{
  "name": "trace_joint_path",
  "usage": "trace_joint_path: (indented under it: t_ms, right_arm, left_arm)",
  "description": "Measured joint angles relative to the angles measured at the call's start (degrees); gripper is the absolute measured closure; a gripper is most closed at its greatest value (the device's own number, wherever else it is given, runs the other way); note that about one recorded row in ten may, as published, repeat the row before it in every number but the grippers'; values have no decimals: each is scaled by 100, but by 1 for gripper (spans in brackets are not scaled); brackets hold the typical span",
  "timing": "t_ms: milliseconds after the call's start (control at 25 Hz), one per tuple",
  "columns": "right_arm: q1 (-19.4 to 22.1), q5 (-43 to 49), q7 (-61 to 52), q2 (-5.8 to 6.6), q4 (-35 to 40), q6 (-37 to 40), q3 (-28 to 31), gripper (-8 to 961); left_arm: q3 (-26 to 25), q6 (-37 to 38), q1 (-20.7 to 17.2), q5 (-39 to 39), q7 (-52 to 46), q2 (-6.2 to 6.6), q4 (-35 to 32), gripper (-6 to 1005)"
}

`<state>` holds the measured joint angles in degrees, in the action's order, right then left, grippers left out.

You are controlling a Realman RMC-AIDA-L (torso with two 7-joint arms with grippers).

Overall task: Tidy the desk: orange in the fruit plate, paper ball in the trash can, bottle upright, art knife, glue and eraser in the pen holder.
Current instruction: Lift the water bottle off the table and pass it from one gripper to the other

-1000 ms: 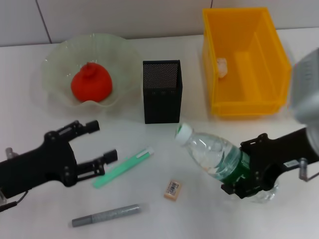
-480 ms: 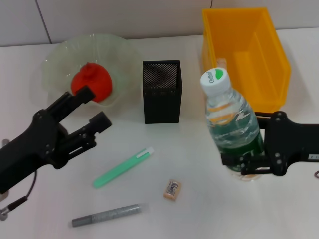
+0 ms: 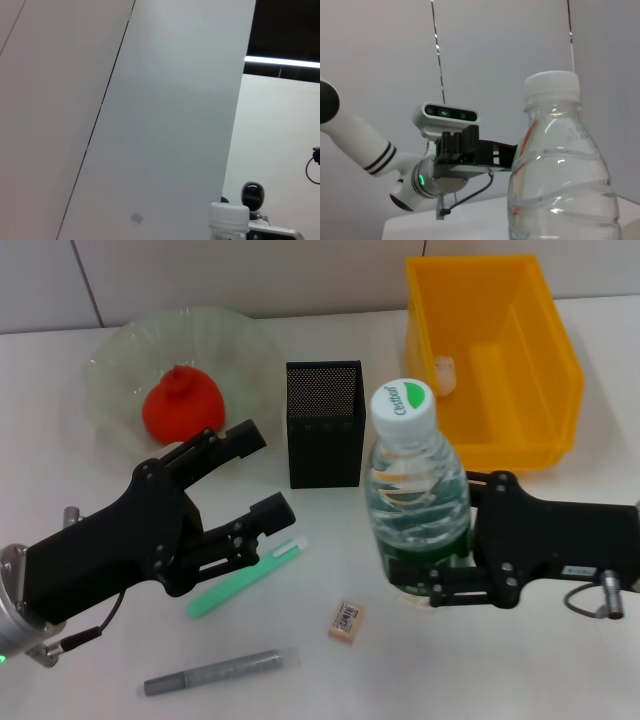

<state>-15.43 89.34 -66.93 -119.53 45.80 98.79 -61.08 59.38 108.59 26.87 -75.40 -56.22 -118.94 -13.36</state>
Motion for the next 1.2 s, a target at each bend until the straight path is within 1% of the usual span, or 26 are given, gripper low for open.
trace_joint_path:
  t_ms: [40,80,160,240,360,400,520,800,1200]
  right_arm:
    - [0,0,0,0,0,0,0,185]
    - [-157,-1,31,0,-187,1,-3,185]
    - [-231,2,41,1,-267,3,-13,185]
    - [-458,8,120,3,-487,-32,-214,185]
    - [-492,8,127,2,-519,-63,-271,185]
    - [-566,16,149,-1,-597,-128,-368,185]
    - [-641,16,165,-1,-696,-175,-428,185]
    - [-971,15,169,-1,-1034,-306,-605,186]
    - [-1134,-45,113,-7,-1115,-360,-753,186]
  left_arm:
    - [0,0,0,0,0,0,0,137]
    - [-5,20,36,6,-15,-8,2,137]
    - [0,55,76,13,-19,-13,3,137]
    - [7,92,133,20,-20,-20,6,137]
    - [4,108,145,23,-20,-23,7,137]
    - [-6,130,155,25,-20,-25,9,137]
    - [-16,139,162,27,-20,-25,20,137]
    - [26,102,280,5,-88,-23,107,137]
    - [97,58,327,-18,-150,-15,152,137]
